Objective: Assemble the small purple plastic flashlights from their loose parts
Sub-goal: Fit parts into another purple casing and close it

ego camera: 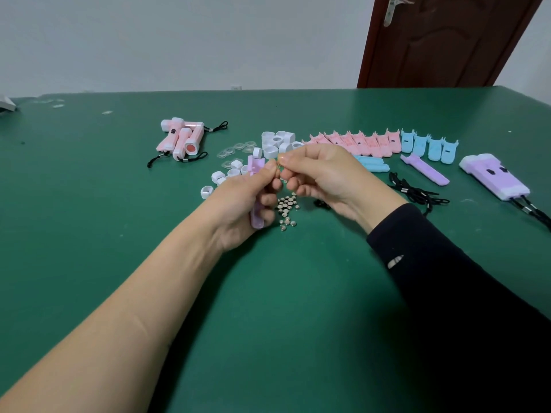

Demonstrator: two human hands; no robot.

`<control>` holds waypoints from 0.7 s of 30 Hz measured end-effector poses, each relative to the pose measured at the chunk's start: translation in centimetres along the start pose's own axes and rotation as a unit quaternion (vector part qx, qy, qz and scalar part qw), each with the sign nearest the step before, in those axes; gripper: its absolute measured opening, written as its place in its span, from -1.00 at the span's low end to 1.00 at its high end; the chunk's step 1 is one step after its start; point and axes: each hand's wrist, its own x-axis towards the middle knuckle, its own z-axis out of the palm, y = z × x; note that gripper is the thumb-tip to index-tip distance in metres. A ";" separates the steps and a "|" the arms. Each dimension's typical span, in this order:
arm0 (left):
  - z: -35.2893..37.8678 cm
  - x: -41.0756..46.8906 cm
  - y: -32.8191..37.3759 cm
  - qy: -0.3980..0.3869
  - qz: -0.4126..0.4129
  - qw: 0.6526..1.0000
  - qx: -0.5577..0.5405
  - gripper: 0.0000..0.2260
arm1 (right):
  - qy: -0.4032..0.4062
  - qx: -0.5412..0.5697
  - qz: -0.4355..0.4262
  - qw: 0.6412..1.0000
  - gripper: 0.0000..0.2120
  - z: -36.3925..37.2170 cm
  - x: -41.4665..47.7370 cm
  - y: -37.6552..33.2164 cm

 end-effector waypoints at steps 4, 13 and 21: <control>0.1 -0.6 0.9 -0.054 -0.052 0.990 -0.117 -0.63 | -0.015 0.042 0.014 0.999 -0.84 -0.6 0.0 -0.3; 0.2 -0.7 1.1 -0.055 -0.098 0.976 -0.187 -0.63 | -0.001 -0.073 -0.041 0.996 -0.89 -0.7 -0.2 -0.6; 0.4 -1.0 1.2 -0.053 -0.128 0.972 -0.187 -0.66 | 0.007 -0.150 -0.064 0.987 -0.84 -0.5 -0.2 -0.5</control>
